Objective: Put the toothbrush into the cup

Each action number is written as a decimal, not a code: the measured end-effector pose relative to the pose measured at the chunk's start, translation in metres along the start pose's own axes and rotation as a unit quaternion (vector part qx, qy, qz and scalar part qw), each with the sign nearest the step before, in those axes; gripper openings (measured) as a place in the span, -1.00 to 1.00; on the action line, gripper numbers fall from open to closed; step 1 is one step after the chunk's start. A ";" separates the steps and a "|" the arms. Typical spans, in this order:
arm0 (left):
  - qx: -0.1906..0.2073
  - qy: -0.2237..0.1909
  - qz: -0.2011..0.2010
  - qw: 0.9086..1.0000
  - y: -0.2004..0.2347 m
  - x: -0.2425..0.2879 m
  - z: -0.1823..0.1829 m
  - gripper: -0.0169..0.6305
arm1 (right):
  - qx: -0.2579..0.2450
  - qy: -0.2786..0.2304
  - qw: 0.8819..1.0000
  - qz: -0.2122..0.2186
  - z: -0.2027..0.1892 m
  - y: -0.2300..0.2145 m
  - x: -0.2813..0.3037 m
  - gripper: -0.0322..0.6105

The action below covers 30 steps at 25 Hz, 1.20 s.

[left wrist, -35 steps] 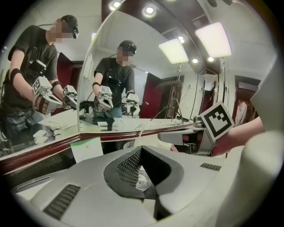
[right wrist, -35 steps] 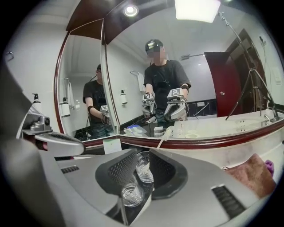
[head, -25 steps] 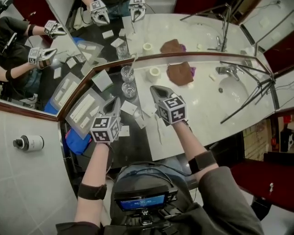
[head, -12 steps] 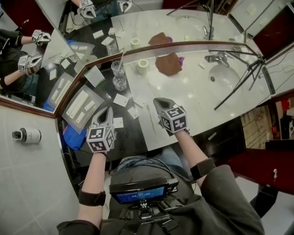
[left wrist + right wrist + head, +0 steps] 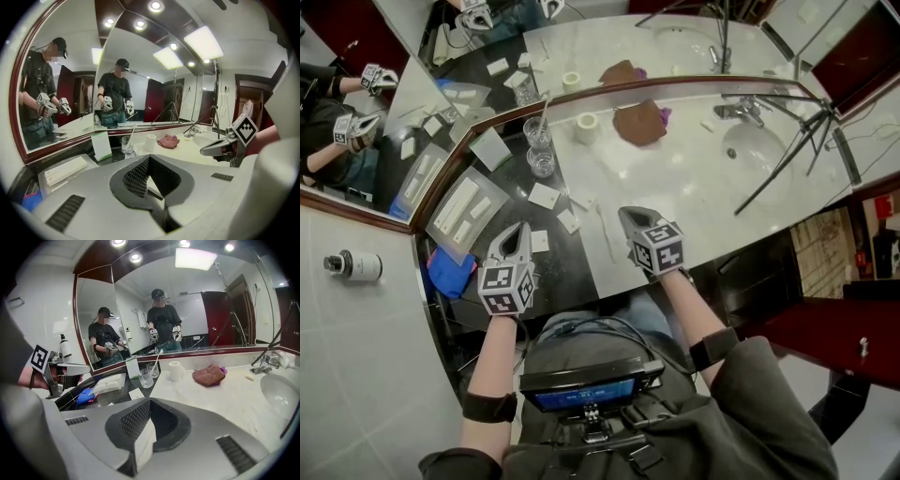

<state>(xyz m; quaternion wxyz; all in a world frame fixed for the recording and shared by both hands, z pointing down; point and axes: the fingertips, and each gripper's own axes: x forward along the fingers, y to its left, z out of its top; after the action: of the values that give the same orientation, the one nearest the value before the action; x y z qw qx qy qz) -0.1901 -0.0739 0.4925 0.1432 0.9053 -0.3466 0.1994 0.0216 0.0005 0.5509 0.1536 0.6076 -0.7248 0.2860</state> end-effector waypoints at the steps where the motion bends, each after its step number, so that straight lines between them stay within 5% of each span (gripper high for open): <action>1: 0.002 0.001 -0.002 1.000 -0.002 -0.001 -0.001 -0.94 | 0.000 0.001 1.000 -0.001 -0.002 0.000 -0.001 -0.88; 9: 0.004 -0.004 0.000 1.000 -0.005 -0.003 -0.010 -0.94 | 0.001 0.026 1.000 -0.004 -0.021 0.005 -0.001 -0.88; 13: 0.002 -0.001 -0.004 1.000 -0.005 0.000 -0.014 -0.94 | -0.011 0.079 0.997 -0.005 -0.041 0.016 0.011 -0.81; 20: -0.016 0.007 -0.018 1.000 -0.004 0.009 -0.029 -0.94 | -0.021 0.199 0.979 -0.024 -0.098 0.021 0.049 -0.57; 30: -0.044 0.027 -0.046 0.998 -0.007 0.029 -0.052 -0.94 | -0.015 0.265 0.962 -0.062 -0.110 0.005 0.083 -0.42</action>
<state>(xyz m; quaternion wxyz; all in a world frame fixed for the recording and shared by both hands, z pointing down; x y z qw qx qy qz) -0.1795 -0.0645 0.5503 0.2010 0.9073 -0.3093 0.2016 -0.0151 0.0014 0.6836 0.3666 0.5512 -0.6238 0.4155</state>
